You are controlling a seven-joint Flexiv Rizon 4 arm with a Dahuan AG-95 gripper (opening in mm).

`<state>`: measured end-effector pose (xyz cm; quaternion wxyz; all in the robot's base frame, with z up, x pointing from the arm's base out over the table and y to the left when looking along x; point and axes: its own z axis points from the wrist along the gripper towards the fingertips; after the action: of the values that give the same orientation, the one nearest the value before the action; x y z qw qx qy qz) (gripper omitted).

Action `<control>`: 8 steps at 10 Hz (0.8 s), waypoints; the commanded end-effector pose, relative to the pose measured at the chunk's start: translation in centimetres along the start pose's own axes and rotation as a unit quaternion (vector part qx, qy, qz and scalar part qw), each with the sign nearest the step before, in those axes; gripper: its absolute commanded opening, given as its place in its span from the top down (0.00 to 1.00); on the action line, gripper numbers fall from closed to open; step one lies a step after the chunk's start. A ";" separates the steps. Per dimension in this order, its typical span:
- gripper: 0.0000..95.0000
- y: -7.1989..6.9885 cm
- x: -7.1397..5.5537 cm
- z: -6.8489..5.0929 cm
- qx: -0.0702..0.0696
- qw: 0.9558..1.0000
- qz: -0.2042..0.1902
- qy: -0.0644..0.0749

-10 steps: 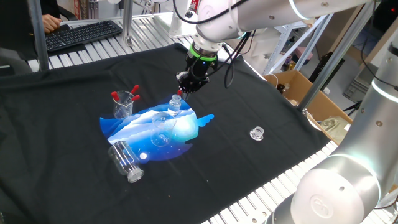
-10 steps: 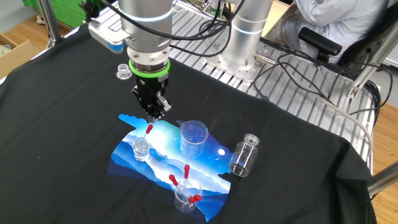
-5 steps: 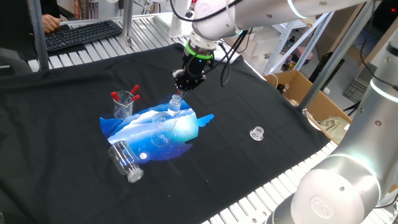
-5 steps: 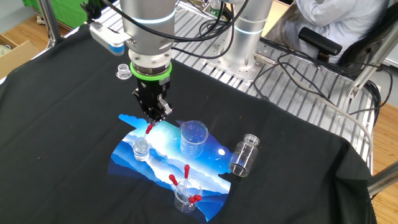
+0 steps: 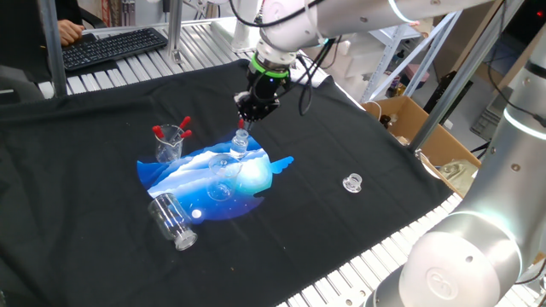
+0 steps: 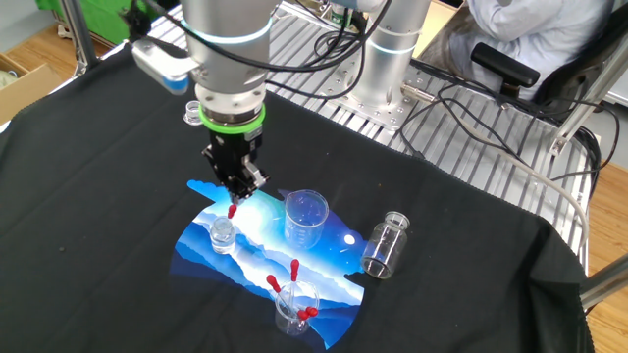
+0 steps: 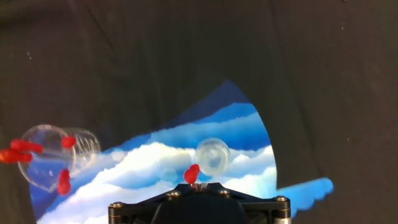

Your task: Transfer liquid using a dropper

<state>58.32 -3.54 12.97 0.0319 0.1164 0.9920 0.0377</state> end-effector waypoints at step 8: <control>1.00 0.2 -2.3 -0.7 0.005 1.000 -0.006 -0.002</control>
<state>60.60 -3.87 13.78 0.0324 0.1104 0.9928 0.0329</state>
